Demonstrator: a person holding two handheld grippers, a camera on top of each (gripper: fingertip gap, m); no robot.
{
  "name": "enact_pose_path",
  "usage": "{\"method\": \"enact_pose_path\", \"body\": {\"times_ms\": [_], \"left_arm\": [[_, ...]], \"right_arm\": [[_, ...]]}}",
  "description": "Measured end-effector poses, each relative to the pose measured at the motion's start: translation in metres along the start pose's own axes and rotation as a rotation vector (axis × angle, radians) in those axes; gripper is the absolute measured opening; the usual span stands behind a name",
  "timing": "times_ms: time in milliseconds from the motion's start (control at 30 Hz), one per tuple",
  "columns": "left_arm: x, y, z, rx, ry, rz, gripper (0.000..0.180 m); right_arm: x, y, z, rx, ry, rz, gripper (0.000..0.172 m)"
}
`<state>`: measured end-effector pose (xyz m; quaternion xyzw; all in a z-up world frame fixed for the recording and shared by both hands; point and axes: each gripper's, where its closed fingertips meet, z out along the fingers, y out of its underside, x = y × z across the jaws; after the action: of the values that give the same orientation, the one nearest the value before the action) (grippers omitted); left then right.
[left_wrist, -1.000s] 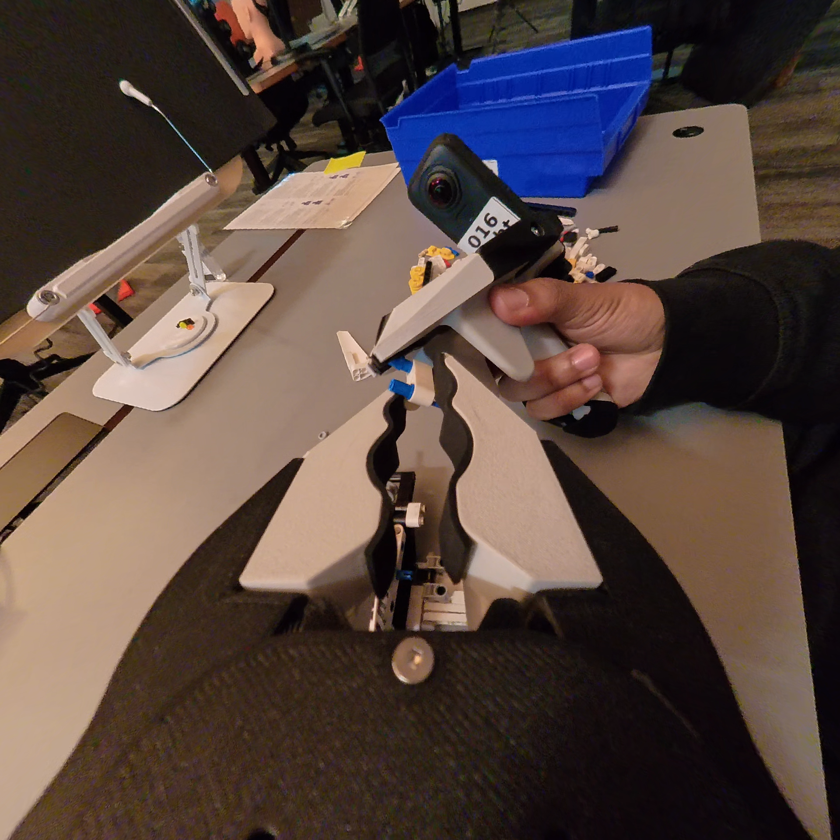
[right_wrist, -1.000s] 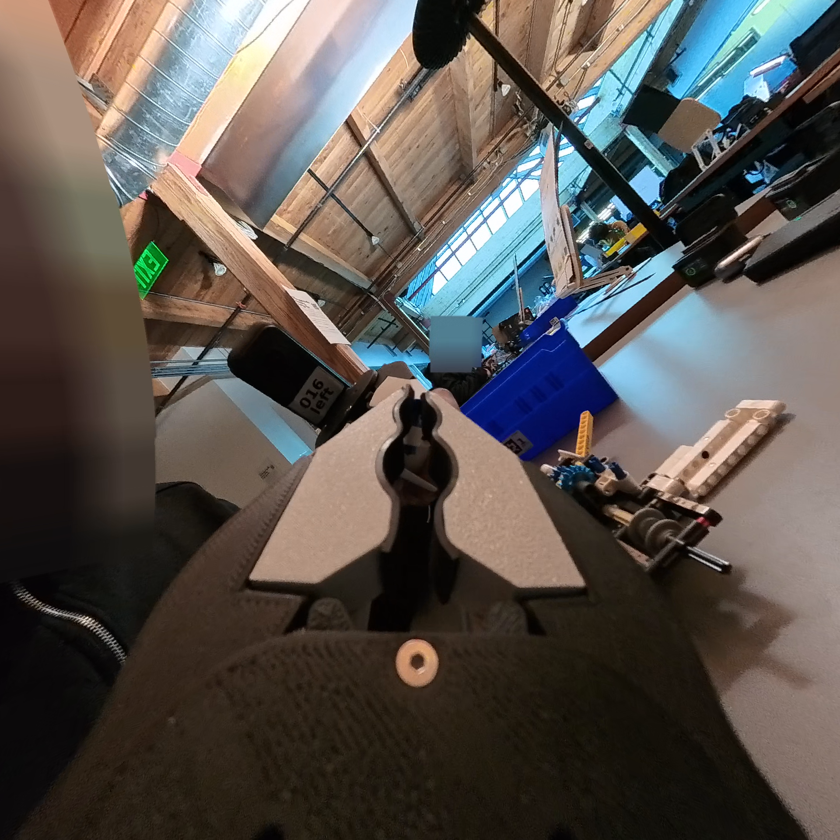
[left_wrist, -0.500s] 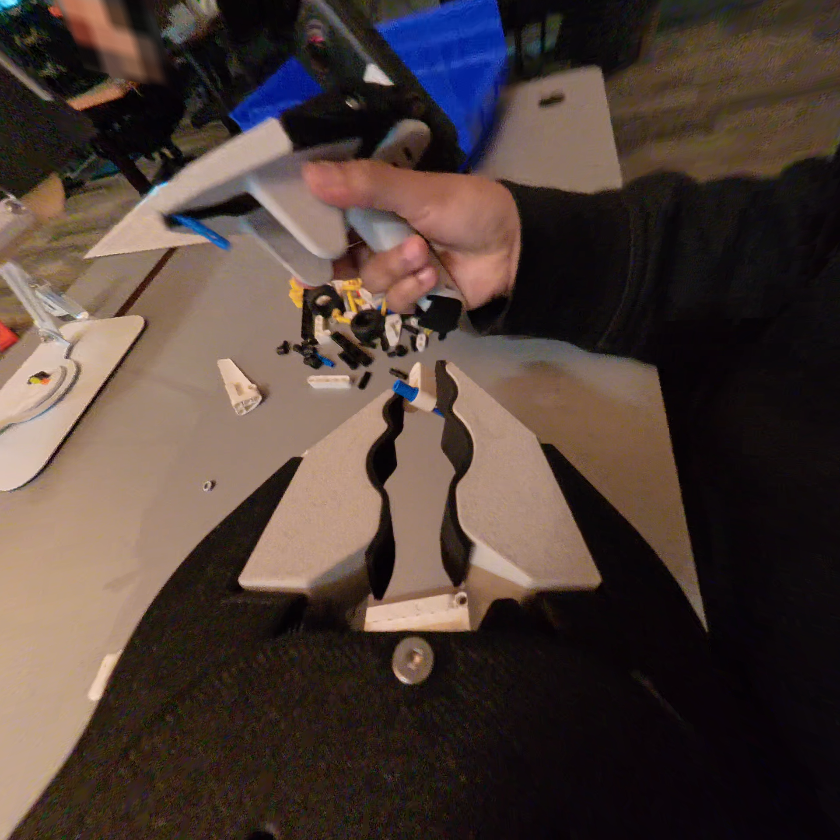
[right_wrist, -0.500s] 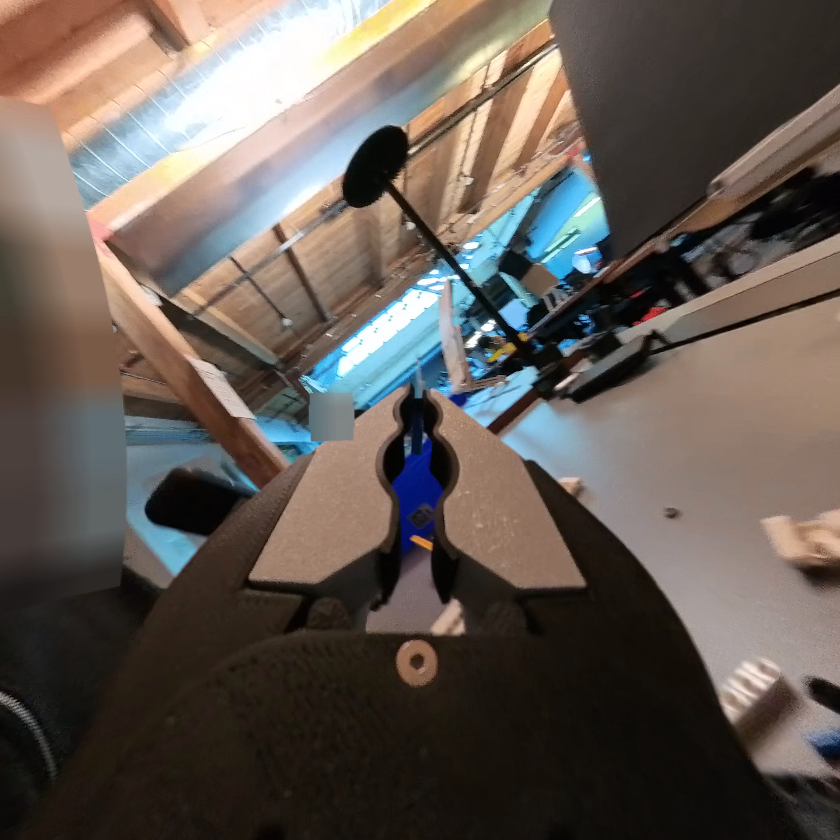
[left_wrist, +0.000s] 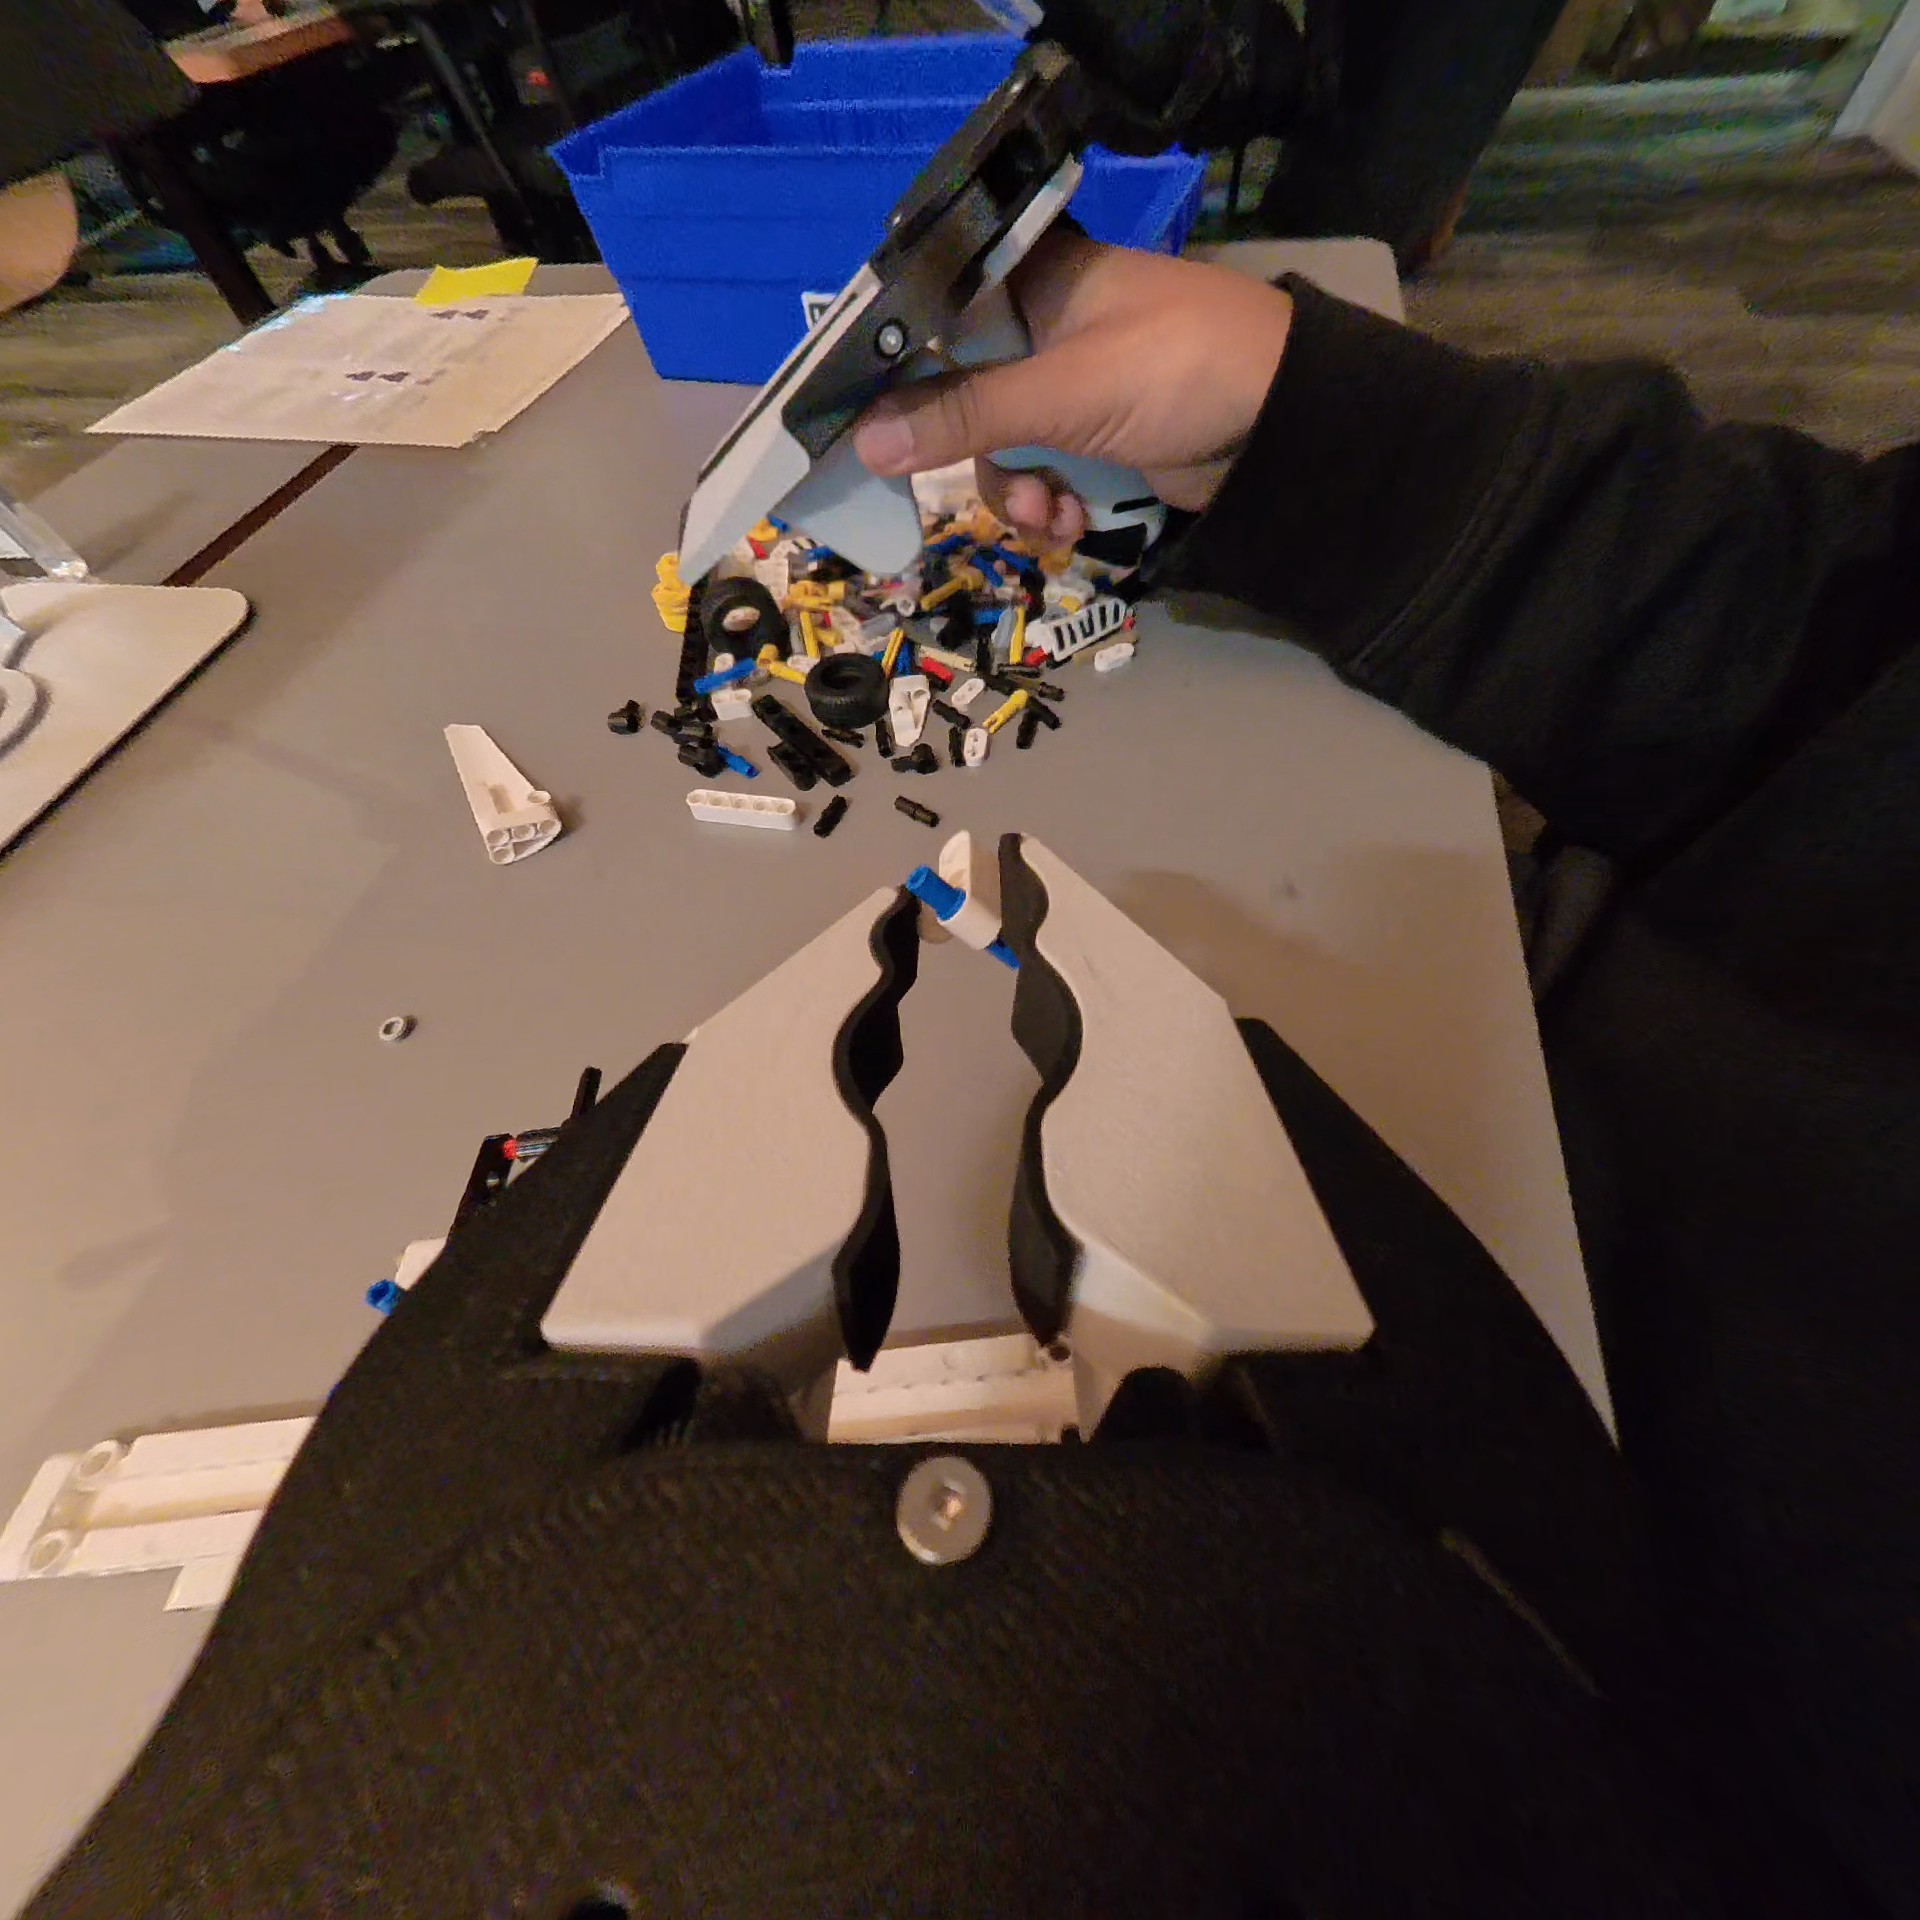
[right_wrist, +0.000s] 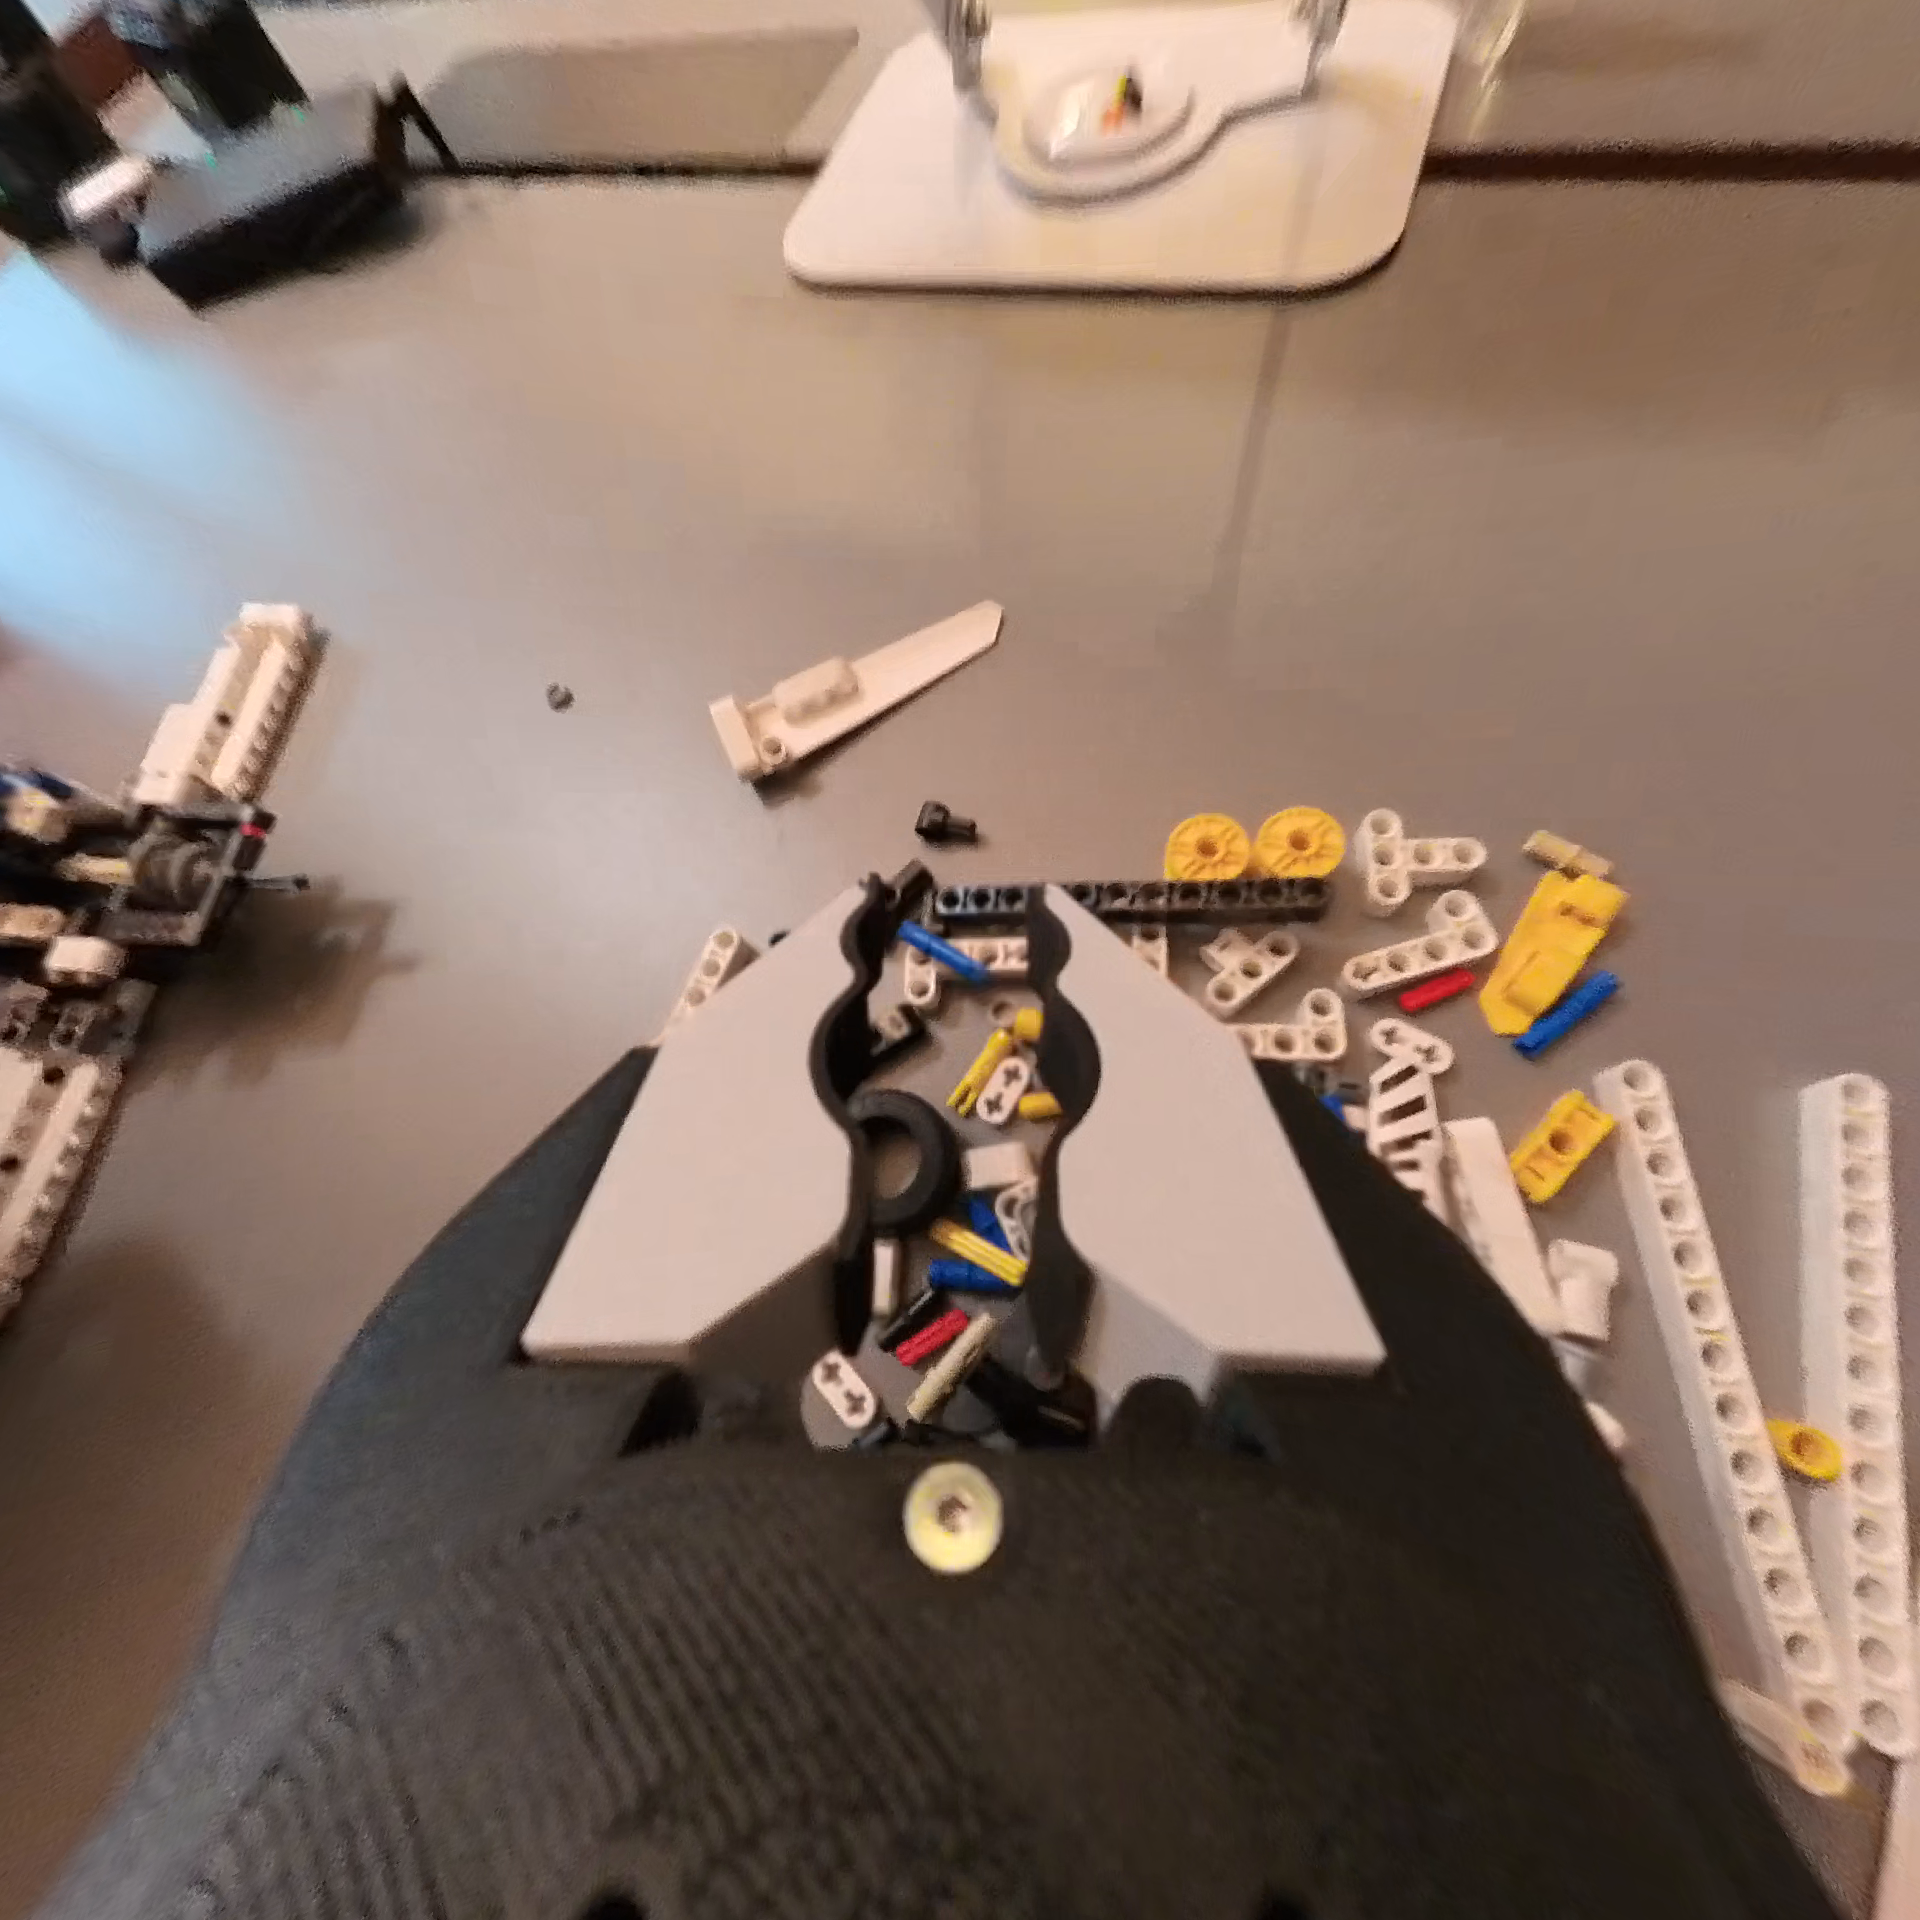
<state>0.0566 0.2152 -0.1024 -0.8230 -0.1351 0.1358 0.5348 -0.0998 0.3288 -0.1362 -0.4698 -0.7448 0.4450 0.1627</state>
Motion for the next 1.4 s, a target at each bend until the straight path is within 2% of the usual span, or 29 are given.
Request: {"method": "enact_pose_path", "body": {"times_ms": [133, 267, 367, 467, 633, 700, 800, 933, 1000, 1100, 1200, 1267, 1400], "left_arm": [[-0.005, -0.004, -0.005, 0.048, 0.021, -0.074, 0.016], [-0.013, -0.005, -0.009, 0.069, -0.002, -0.107, 0.016], [-0.018, -0.004, -0.010, 0.058, -0.042, -0.097, 0.016], [-0.025, -0.002, -0.012, 0.032, -0.120, -0.057, 0.016], [-0.028, -0.014, -0.020, 0.096, -0.172, 0.003, 0.016], [-0.028, -0.019, -0.023, 0.132, -0.177, 0.006, 0.015], [-0.025, -0.023, -0.024, 0.157, -0.171, 0.032, 0.016], [-0.025, -0.026, -0.025, 0.166, -0.225, 0.100, 0.015], [-0.024, -0.028, -0.025, 0.178, -0.233, 0.114, 0.016], [-0.025, -0.030, -0.025, 0.199, -0.234, 0.083, 0.022], [-0.026, -0.032, -0.028, 0.244, -0.204, 0.018, 0.030], [-0.022, -0.038, -0.031, 0.297, -0.138, -0.043, 0.027], [-0.017, -0.051, -0.042, 0.406, -0.061, -0.108, 0.015]], "right_arm": [[-0.021, -0.030, -0.019, 0.152, -0.065, -0.037, 0.029], [-0.113, -0.049, -0.044, 0.299, -0.450, -0.078, 0.029], [-0.171, -0.041, -0.053, 0.268, -0.703, -0.032, 0.029], [-0.203, -0.026, -0.054, 0.177, -0.870, 0.037, 0.035], [-0.203, -0.008, -0.039, 0.094, -0.853, 0.112, 0.036], [-0.202, -0.009, -0.044, 0.096, -0.910, 0.189, 0.034], [-0.207, -0.009, -0.054, 0.081, -1.037, 0.270, 0.024], [-0.213, -0.009, -0.062, 0.089, -1.129, 0.287, 0.008], [-0.214, -0.009, -0.064, 0.089, -1.153, 0.296, 0.007], [-0.214, -0.011, -0.064, 0.111, -1.151, 0.291, 0.006], [-0.211, -0.024, -0.074, 0.207, -1.186, 0.316, 0.006], [-0.208, -0.031, -0.081, 0.257, -1.208, 0.327, 0.006], [-0.213, -0.026, -0.080, 0.214, -1.244, 0.348, 0.006]]}}
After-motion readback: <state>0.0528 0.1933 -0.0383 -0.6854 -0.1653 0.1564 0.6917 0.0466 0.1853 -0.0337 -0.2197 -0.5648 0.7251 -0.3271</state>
